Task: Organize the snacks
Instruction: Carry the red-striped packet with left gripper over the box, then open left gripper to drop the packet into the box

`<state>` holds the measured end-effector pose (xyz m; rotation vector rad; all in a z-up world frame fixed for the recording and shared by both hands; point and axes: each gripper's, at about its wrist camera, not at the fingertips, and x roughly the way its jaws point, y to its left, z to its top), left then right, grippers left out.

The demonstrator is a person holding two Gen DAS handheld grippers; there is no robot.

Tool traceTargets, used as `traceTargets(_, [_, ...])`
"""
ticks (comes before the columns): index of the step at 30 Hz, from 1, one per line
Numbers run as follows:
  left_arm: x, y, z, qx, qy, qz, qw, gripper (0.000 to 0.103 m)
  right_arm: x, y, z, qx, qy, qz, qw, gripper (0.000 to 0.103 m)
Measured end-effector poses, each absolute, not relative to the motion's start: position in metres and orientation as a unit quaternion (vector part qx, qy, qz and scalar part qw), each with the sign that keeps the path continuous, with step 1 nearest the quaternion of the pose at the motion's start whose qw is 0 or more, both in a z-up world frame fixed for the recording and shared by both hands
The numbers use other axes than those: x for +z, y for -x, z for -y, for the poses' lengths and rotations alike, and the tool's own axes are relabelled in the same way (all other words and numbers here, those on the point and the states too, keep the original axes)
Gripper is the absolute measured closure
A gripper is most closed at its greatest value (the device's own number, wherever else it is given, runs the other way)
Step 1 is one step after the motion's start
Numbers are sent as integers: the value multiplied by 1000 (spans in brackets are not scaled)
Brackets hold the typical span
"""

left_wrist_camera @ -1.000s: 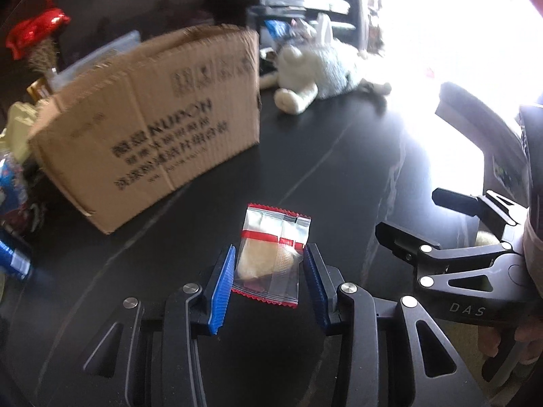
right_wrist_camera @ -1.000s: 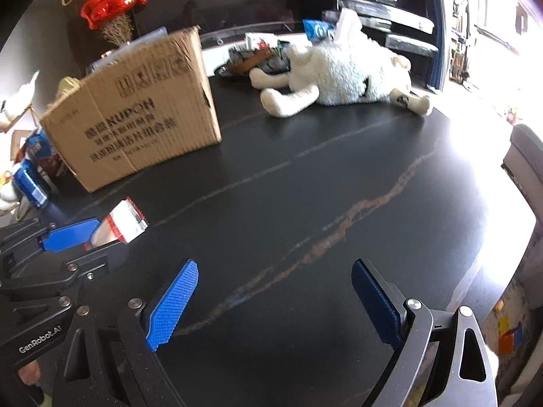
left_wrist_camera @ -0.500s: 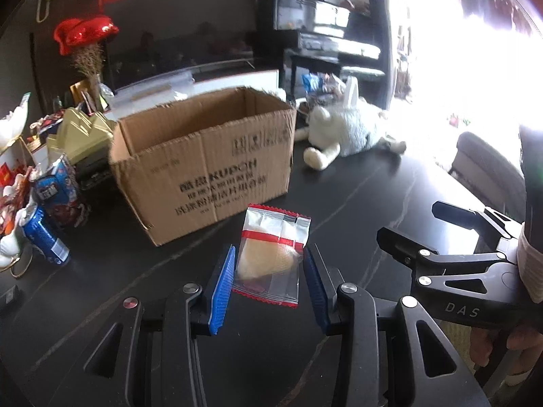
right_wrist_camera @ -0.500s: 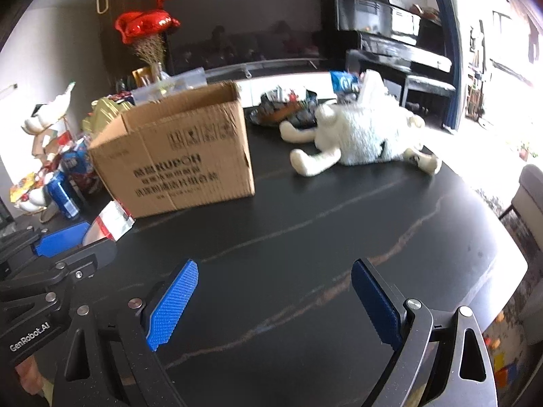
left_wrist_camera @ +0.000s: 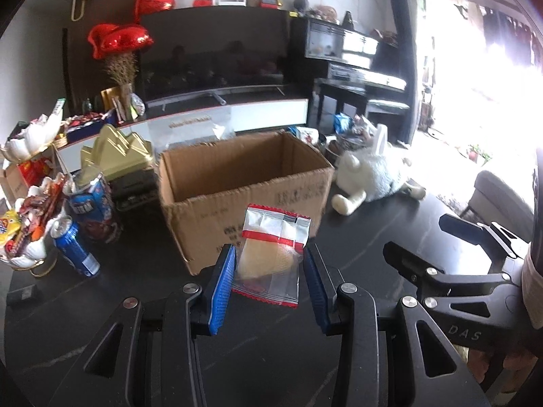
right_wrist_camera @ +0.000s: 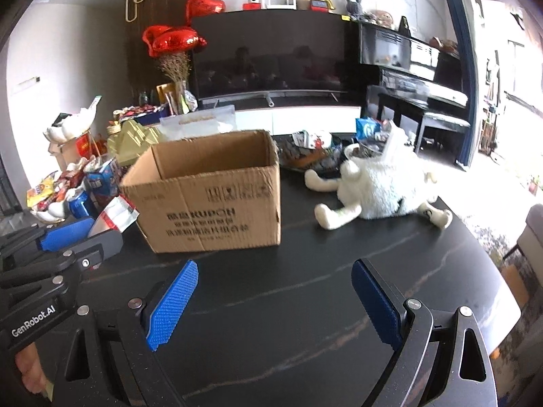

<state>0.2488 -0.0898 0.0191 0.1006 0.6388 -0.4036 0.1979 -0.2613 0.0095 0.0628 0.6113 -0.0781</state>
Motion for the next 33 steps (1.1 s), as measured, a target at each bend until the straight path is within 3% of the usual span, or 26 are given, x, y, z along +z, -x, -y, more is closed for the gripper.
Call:
traceTargets(18, [56, -328, 80, -162, -22, -333, 929, 63, 61, -277, 250, -25, 0, -291, 956, 10])
traceTargets(30, [43, -409, 90, -139, -16, -385, 912, 61, 62, -337, 254, -31, 3, -321, 947, 10])
traceTargets(32, [42, -416, 93, -123, -27, -388, 913, 49, 60, -346, 255, -35, 5, -326, 945, 10])
traceTargets(33, [42, -416, 92, -116, -27, -386, 915, 39, 59, -349, 256, -34, 2, -330, 944, 10])
